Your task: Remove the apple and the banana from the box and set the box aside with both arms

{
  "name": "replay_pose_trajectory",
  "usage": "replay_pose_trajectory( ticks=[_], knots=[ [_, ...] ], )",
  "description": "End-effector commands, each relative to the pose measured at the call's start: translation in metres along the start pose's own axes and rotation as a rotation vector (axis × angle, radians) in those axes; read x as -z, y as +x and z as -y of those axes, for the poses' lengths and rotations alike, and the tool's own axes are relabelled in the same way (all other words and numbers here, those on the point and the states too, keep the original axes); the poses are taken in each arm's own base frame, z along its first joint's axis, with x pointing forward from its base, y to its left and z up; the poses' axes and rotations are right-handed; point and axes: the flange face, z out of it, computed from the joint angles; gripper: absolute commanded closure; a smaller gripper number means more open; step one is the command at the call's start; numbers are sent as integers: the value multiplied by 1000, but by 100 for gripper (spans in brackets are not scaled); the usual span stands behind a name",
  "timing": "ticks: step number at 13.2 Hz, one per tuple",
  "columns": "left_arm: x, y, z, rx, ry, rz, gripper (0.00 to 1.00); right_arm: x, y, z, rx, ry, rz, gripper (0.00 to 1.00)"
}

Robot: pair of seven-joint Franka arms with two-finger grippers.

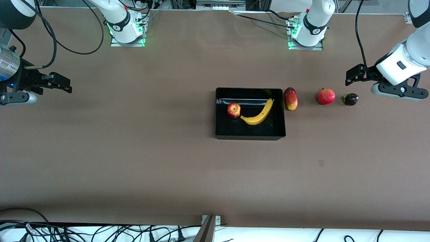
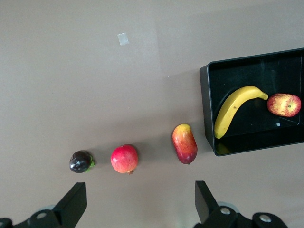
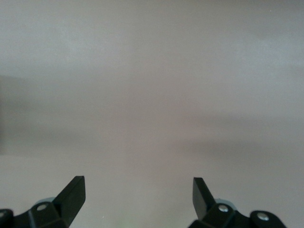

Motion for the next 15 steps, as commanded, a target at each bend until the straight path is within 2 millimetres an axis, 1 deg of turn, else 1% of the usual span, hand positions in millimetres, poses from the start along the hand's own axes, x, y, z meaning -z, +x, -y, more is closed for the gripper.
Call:
replay_pose_trajectory(
  ticks=[1,3,12,15],
  knots=[
    [3,-3,-1,-5,18,5,0,3,3,-6,-14,4,-10,0],
    [12,1,-2,2,21,-9,0,2,3,-8,-17,6,-9,0],
    [13,6,-2,-5,21,-4,0,2,3,-10,-22,8,-9,0],
    [6,10,-2,-8,16,8,0,2,4,-10,-23,8,-7,0]
  ],
)
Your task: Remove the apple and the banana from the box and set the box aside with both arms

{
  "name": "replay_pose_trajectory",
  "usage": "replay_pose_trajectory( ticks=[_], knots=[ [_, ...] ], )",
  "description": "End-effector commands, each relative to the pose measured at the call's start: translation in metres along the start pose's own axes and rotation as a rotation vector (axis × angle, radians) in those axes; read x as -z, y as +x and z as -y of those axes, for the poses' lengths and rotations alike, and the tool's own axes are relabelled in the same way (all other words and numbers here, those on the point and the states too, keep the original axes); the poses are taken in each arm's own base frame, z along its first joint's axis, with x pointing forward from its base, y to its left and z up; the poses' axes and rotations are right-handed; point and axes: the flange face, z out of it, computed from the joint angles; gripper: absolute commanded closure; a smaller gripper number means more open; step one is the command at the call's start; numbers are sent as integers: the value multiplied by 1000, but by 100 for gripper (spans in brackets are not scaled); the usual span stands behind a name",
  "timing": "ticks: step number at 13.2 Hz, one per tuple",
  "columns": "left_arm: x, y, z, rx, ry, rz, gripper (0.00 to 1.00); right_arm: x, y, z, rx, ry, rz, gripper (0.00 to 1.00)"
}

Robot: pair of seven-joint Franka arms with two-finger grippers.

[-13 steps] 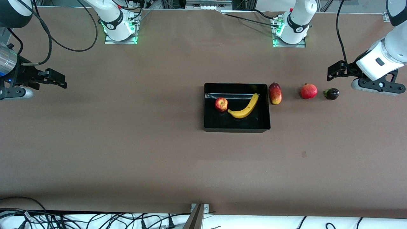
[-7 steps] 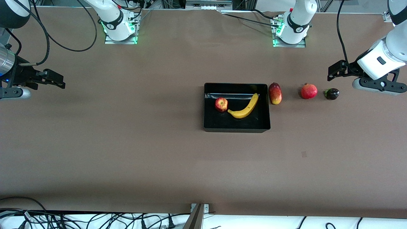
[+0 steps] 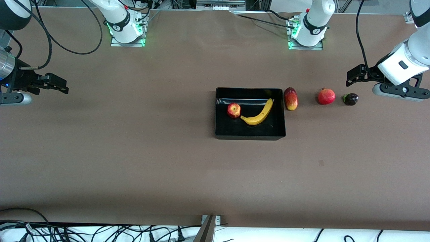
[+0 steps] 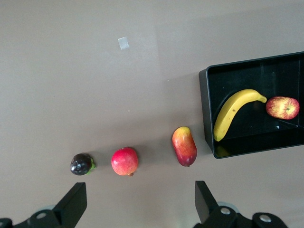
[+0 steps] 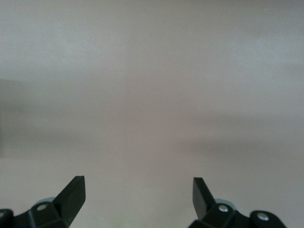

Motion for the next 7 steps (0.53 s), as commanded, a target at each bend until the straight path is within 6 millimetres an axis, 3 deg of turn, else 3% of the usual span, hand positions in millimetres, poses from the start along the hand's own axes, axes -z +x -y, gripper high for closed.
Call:
replay_pose_trajectory(
  ticks=[1,4,5,7],
  knots=[
    [1,7,-3,-8,15,19,0,3,3,-2,-10,7,-7,0],
    [-11,16,-11,-21,11,39,0,2,4,-2,-10,7,-7,0],
    [-11,20,-23,-37,11,42,0,2,4,-2,-8,7,-7,0],
    [-33,37,-40,-63,-22,78,0,3,3,-2,-8,7,-8,0]
  ],
)
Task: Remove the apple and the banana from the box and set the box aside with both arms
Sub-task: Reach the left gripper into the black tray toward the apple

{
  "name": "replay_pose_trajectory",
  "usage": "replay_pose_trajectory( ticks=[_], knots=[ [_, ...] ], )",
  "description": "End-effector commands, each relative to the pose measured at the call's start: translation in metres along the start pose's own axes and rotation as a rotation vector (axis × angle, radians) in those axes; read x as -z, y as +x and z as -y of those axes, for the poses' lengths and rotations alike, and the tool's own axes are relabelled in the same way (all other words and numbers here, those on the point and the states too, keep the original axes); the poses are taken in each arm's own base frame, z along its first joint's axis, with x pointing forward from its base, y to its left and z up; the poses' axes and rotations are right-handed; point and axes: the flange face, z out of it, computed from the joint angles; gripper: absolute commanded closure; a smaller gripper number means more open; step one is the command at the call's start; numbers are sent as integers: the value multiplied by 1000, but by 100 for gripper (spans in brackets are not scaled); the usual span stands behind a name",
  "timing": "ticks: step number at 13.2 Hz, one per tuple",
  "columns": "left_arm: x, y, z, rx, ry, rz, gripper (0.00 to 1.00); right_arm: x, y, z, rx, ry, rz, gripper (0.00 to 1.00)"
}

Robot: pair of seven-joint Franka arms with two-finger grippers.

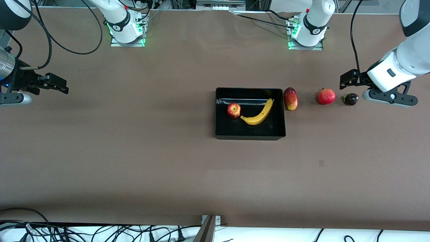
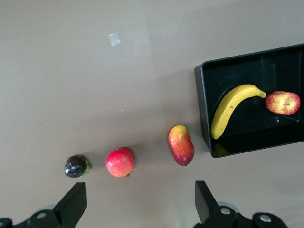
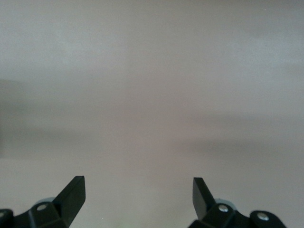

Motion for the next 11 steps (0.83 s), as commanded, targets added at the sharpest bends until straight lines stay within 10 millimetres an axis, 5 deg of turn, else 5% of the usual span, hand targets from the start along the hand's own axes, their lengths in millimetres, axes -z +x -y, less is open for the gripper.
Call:
replay_pose_trajectory(
  ticks=[1,5,11],
  knots=[
    [-15,23,-33,-40,-38,44,0,3,3,-2,-9,7,-7,0],
    [-66,48,-135,-67,-81,53,0,2,4,-2,-9,7,-7,0],
    [-175,71,-271,60,-93,38,0,3,3,-2,-9,7,-8,0]
  ],
)
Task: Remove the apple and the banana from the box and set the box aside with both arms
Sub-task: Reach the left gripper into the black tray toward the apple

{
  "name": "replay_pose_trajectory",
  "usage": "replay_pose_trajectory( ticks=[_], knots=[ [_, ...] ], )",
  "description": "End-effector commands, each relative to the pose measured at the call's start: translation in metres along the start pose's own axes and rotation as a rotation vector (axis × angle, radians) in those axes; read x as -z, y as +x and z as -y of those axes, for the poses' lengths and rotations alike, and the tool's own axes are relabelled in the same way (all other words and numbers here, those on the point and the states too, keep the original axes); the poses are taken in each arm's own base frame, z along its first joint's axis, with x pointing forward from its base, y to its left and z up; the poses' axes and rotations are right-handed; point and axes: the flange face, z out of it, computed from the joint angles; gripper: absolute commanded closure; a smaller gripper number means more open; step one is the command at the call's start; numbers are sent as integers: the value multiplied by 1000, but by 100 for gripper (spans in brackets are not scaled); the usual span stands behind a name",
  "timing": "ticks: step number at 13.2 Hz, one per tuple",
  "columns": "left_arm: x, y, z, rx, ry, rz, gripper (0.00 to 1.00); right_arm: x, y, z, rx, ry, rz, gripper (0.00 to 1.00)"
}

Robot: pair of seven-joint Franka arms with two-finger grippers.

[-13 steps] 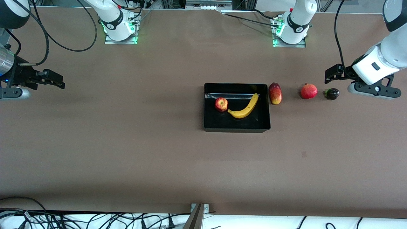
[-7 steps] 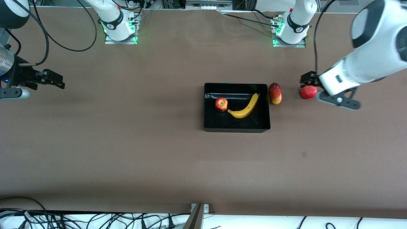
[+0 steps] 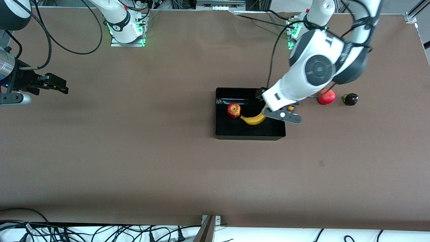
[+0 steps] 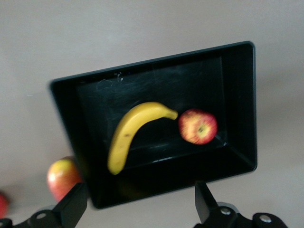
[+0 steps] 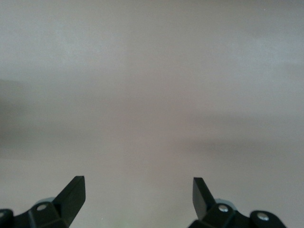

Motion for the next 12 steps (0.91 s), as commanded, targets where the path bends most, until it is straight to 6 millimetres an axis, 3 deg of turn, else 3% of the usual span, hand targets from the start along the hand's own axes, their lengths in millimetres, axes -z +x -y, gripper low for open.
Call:
replay_pose_trajectory(
  ticks=[1,3,5,9,12],
  knots=[
    [-48,4,-47,62,-7,-10,0,3,3,-1,-8,7,-6,0],
    [-95,2,-72,104,-12,-47,0,3,3,-2,-10,7,-8,0],
    [-126,-1,-85,106,-23,-62,0,3,3,-2,-10,9,-6,0],
    [-158,-14,-84,92,-3,-25,0,3,3,-2,-10,9,-8,0],
    [-195,-9,-79,98,-10,-49,0,3,4,-2,-10,8,-9,0]
  ],
)
